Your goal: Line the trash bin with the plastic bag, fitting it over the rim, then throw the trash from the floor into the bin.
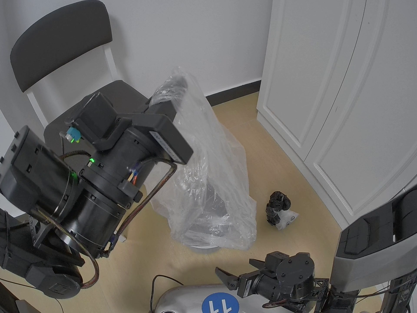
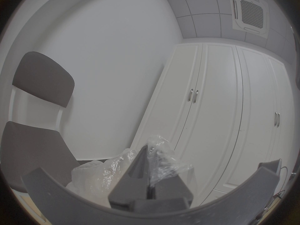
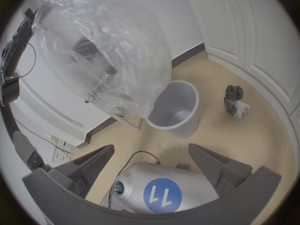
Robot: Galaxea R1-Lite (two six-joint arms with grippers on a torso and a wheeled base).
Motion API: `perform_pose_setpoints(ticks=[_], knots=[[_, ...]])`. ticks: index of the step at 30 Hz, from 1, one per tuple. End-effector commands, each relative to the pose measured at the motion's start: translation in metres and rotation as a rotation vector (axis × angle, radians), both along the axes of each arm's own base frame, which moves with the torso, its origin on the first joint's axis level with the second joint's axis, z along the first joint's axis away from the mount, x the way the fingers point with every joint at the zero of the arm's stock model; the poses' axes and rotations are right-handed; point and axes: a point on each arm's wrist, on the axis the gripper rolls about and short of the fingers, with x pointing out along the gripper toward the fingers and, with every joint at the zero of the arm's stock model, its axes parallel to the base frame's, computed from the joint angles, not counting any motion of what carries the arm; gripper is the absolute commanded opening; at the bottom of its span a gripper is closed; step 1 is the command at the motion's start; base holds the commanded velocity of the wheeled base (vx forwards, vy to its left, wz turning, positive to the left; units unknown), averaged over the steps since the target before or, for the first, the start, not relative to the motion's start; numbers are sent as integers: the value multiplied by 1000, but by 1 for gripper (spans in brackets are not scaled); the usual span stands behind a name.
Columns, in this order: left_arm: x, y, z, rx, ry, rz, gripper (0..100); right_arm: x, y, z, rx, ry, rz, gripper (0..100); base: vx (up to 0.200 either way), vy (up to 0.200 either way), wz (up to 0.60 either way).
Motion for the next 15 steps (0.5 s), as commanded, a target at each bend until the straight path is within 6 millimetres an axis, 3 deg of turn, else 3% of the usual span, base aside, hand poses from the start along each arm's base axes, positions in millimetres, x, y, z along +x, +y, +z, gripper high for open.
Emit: perform_pose_setpoints(ticks=[1, 15], knots=[[-1, 1, 1, -3, -4, 1, 0, 15, -1, 0, 12, -43, -93, 100, 0, 0, 0], [-2, 1, 1, -2, -3, -1, 0, 59, -14, 27, 99, -157, -278, 100, 0, 0, 0]])
